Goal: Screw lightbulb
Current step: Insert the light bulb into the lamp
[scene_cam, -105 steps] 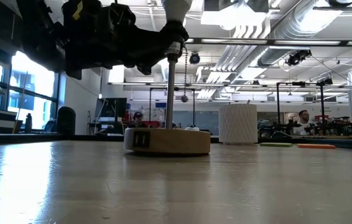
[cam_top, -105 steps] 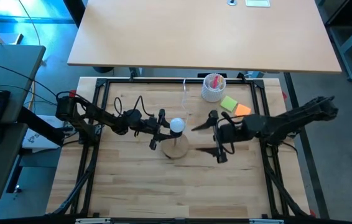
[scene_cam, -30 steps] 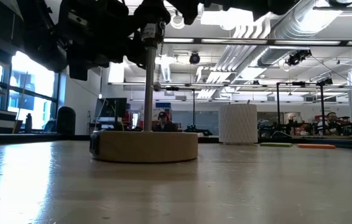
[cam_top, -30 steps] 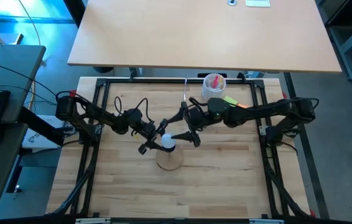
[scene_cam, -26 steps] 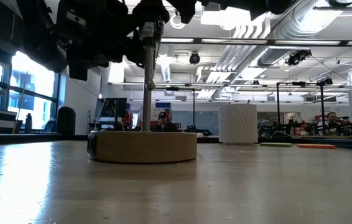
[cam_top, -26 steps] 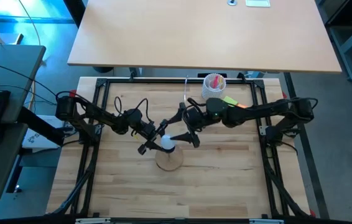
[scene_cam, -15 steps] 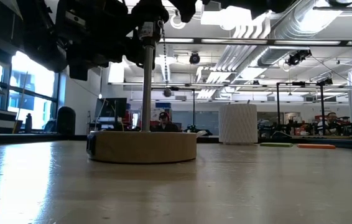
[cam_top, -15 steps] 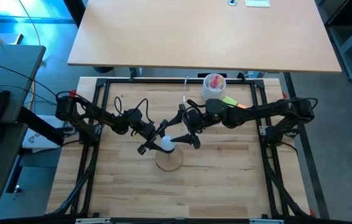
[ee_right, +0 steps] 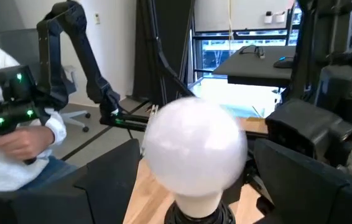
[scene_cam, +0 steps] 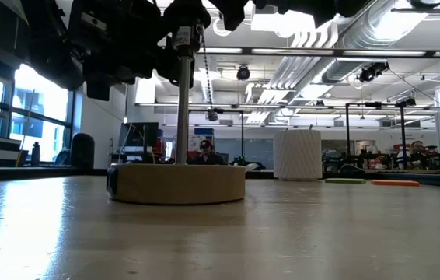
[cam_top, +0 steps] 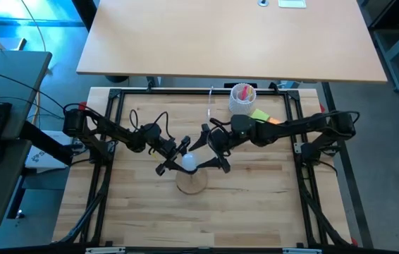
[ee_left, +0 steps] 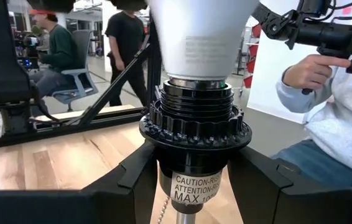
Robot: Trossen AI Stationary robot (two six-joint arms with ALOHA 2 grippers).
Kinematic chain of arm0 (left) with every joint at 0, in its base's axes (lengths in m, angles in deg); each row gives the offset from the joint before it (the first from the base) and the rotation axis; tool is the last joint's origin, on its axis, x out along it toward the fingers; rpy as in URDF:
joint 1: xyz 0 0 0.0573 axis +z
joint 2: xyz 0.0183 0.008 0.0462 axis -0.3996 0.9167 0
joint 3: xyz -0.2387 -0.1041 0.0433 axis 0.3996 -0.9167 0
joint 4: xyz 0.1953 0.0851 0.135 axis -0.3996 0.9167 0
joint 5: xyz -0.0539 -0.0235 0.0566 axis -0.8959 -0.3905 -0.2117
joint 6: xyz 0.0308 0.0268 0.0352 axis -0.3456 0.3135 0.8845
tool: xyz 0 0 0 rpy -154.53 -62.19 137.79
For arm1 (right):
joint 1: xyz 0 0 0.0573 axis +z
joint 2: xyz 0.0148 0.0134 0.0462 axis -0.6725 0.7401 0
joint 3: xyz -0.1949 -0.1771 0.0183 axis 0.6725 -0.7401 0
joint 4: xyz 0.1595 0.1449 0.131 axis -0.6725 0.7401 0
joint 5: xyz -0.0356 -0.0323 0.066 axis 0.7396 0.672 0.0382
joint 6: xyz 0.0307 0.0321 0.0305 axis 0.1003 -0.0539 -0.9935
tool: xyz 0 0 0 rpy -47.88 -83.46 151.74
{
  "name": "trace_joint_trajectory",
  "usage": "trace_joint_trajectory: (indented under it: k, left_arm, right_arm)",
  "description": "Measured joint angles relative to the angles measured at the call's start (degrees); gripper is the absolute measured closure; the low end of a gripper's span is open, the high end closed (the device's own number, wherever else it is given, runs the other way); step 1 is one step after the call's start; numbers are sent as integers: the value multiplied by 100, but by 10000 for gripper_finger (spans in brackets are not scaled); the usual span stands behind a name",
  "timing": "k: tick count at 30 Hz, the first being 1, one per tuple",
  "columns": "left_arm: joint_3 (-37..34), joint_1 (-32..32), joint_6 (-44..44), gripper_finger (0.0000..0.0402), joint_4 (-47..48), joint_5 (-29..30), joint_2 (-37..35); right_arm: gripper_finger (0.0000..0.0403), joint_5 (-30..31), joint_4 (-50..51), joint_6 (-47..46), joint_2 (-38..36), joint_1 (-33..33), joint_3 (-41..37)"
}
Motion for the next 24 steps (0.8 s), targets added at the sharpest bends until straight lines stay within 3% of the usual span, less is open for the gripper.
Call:
trace_joint_trajectory:
  k: [11,24]
  left_arm:
    - [0,-7,-16,242,-23,-8,0]
    - [0,-7,-29,242,-22,-4,0]
  right_arm:
    - [89,88,476,208,-436,-60,-4]
    - [89,184,67,165,-132,141,8]
